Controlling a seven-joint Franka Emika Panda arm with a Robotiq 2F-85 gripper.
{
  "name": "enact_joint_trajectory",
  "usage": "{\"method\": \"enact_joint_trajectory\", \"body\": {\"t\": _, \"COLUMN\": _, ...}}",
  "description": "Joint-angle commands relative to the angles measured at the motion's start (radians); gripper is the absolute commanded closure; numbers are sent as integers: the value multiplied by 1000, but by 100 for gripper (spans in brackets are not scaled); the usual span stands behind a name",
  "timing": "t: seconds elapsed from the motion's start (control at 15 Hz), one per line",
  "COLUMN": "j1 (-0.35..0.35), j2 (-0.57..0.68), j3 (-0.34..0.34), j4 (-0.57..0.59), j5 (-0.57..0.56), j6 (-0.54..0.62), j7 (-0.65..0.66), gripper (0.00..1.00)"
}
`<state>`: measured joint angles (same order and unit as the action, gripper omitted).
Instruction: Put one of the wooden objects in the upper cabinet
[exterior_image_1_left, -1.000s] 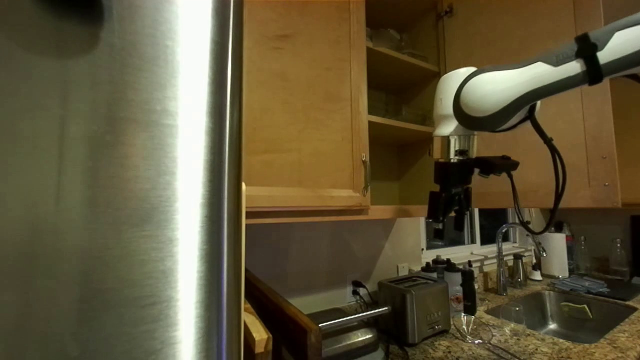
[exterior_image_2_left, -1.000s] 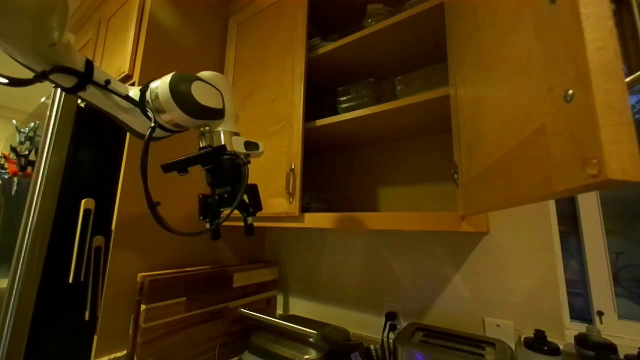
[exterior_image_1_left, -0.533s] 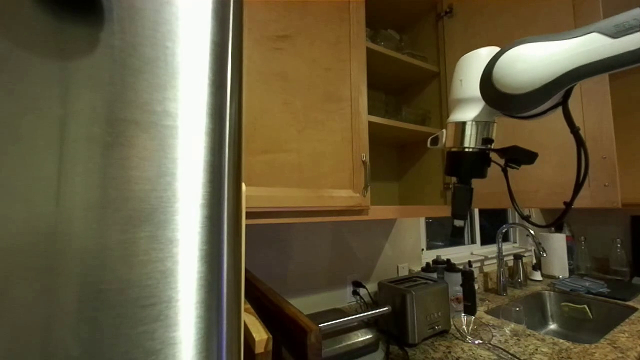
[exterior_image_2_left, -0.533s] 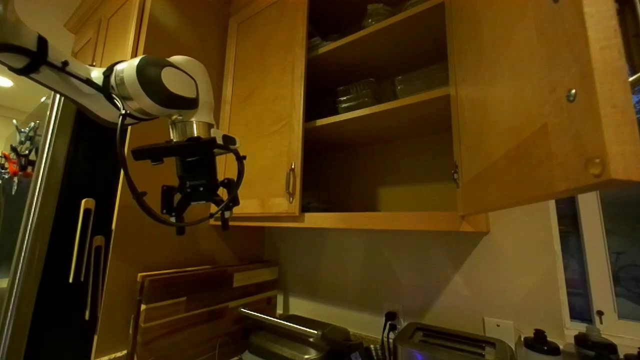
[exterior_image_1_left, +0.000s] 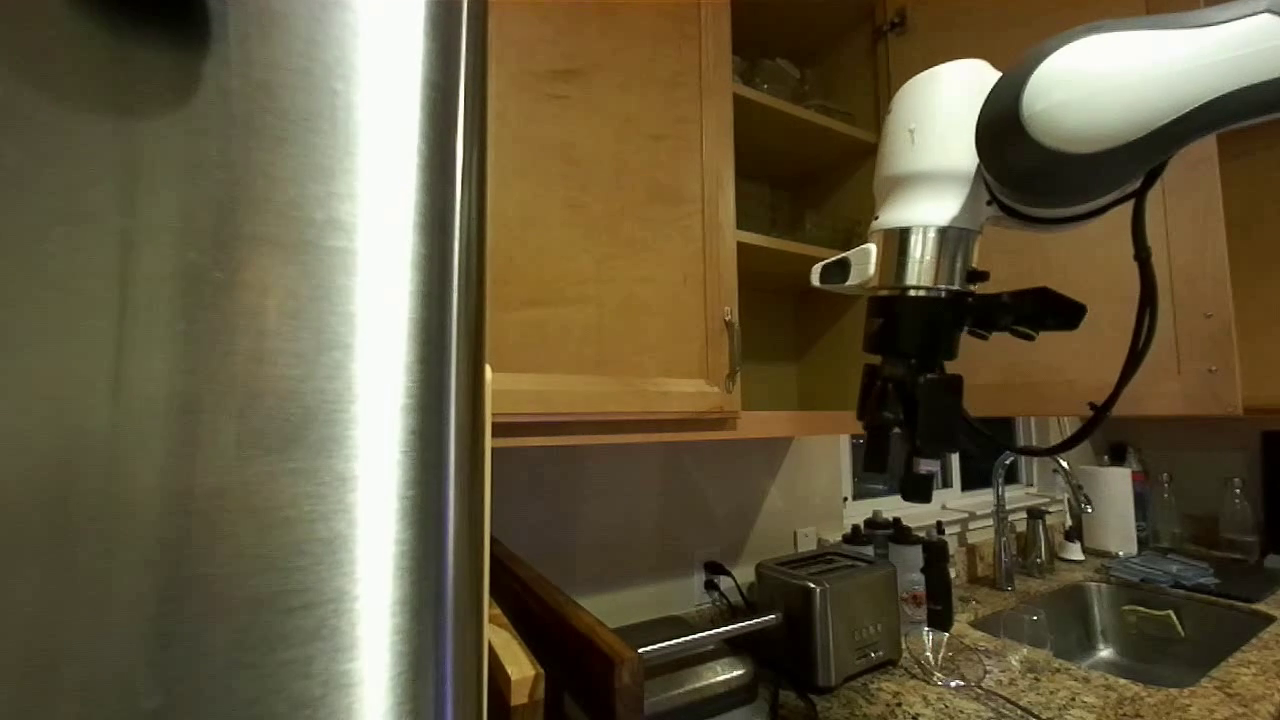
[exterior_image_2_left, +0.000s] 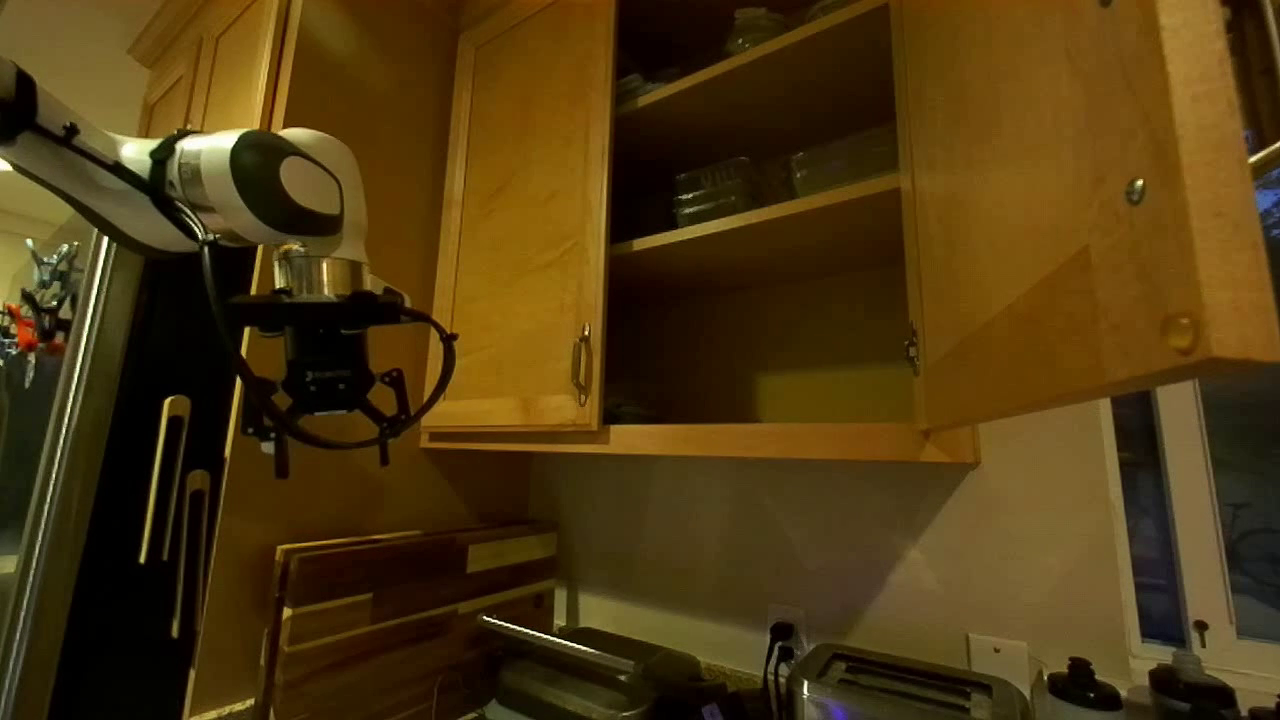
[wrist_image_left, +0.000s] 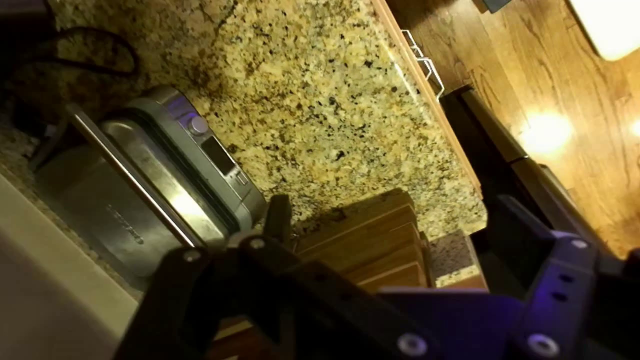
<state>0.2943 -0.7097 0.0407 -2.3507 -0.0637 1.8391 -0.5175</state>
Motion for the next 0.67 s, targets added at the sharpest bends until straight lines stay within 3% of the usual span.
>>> {"method": "enact_joint_trajectory", "body": {"t": 0.0, "j1": 44, "j2": 39, "j3": 5, "j4": 34, "j5": -4, "j6": 1, "j7": -89, "gripper": 0}}
{"method": "enact_joint_trajectory", "body": {"t": 0.07, "j1": 25, "j2": 19, "j3": 9, "j4": 11, "j5": 1, "j6": 0, "j7": -47, "gripper": 0}}
{"method": "enact_joint_trajectory", "body": {"t": 0.6, "j1": 38, "j2": 47, "j3": 15, "j4": 29, "j5": 2, "j6": 17, "j7": -87, "gripper": 0}}
